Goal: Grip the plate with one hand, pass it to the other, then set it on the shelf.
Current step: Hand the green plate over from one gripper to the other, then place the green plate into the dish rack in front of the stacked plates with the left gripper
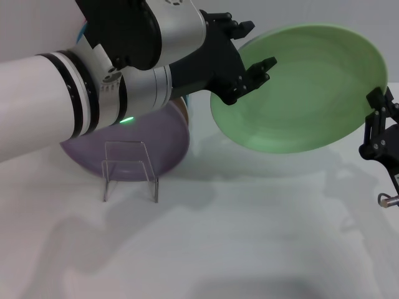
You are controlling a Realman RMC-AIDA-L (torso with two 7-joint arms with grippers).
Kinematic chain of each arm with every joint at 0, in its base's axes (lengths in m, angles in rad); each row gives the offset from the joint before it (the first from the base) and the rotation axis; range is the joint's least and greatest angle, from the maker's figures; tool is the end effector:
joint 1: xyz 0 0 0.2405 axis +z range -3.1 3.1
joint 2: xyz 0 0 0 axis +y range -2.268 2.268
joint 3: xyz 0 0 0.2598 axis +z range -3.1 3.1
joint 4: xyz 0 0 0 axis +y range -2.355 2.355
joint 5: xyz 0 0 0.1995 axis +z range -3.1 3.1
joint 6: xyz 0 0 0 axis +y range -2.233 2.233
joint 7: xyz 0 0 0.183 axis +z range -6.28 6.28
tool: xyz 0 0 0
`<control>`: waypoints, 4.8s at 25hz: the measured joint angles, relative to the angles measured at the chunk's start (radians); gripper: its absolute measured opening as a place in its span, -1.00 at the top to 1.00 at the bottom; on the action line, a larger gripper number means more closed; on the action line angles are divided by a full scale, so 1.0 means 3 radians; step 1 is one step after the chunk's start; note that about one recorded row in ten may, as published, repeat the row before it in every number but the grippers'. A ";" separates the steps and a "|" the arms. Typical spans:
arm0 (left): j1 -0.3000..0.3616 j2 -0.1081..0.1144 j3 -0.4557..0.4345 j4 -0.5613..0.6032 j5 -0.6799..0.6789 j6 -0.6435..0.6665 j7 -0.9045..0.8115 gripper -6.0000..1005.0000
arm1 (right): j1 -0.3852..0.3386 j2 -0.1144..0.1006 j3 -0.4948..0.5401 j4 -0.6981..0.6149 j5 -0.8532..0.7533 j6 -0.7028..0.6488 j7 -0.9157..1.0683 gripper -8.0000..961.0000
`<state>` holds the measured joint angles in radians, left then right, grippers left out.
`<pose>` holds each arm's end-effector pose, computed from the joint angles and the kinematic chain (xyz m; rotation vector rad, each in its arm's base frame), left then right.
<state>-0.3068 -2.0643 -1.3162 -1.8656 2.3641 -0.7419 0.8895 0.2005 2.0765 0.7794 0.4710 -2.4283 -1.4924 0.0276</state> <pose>-0.0357 0.3392 -0.0271 -2.3856 0.1461 -0.3748 0.2503 0.2953 -0.0108 -1.5418 0.2938 1.0464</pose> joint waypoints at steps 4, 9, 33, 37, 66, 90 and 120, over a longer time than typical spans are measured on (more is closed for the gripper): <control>-0.0001 -0.0004 0.0000 0.0009 0.0000 0.0005 0.0018 -0.08 | 0.0001 -0.0005 0.0010 -0.0004 0.0000 -0.0001 0.0051 0.95; 0.0017 0.0000 0.0045 0.0032 -0.0003 0.0175 0.0149 -0.05 | 0.0002 -0.0009 0.0020 -0.0011 0.0000 -0.0001 0.0080 0.94; -0.0033 -0.0002 0.0267 0.0136 -0.0018 0.0537 0.0494 0.80 | -0.0132 0.0008 -0.0046 -0.0065 -0.0169 -0.0249 0.0117 0.60; -0.0012 -0.0002 0.0250 0.0117 -0.0025 0.0597 0.0493 0.80 | -0.0313 0.0004 -0.0030 -0.0091 -0.0162 -0.0632 0.0259 0.40; 0.0778 0.0214 0.1438 0.1641 0.1694 0.6035 -0.0971 0.83 | -0.0392 0.0002 0.0207 -0.0695 0.0285 -0.1290 0.1097 -0.50; -0.0727 0.0752 0.1440 0.5594 0.1753 0.8685 -0.3308 0.82 | -0.0272 0.0021 0.0165 -0.0743 0.0264 -0.1308 0.1228 -0.50; -0.1025 0.0827 0.1931 0.6281 0.1753 0.8674 -0.3078 0.79 | -0.0234 0.0027 -0.0180 -0.0715 0.0261 -0.1468 0.1102 -0.49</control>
<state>-0.6144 -1.8162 -0.7370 0.0186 2.8900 1.8604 -0.0339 0.1302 2.0846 0.7255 0.2564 -2.3501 -1.9329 0.3582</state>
